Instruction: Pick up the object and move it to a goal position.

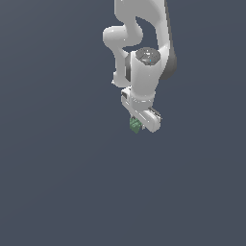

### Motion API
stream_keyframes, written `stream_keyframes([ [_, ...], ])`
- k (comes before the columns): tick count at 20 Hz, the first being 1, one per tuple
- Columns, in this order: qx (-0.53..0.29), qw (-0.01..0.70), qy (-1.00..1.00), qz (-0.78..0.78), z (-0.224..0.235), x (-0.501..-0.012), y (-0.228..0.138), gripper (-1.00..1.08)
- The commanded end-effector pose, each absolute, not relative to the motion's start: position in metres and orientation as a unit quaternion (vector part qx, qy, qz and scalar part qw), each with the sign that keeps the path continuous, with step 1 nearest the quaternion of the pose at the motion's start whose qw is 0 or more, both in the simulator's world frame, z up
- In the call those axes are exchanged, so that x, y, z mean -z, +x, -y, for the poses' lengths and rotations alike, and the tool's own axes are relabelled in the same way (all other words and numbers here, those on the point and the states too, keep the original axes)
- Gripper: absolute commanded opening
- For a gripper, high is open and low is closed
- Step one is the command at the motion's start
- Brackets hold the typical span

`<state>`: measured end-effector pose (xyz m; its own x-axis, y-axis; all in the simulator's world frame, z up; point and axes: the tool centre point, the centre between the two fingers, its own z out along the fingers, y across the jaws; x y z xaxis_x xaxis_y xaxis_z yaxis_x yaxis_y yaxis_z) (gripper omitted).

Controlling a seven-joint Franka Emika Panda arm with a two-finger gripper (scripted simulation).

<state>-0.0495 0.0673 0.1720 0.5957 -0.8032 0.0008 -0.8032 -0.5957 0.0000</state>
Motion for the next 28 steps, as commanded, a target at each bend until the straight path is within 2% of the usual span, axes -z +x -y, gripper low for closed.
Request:
stream_keyframes([
  [1,-0.001,0.001,0.893,0.450,-0.085,-0.198,-0.055,-1.00],
  [15,-0.001,0.001,0.893,0.450,-0.178,-0.328,-0.075,-1.00],
  [21,0.000,0.000,0.893,0.449,-0.199,-0.358,-0.078,-1.00],
  [28,0.000,0.000,0.893,0.449,-0.208,-0.369,-0.079,-1.00],
])
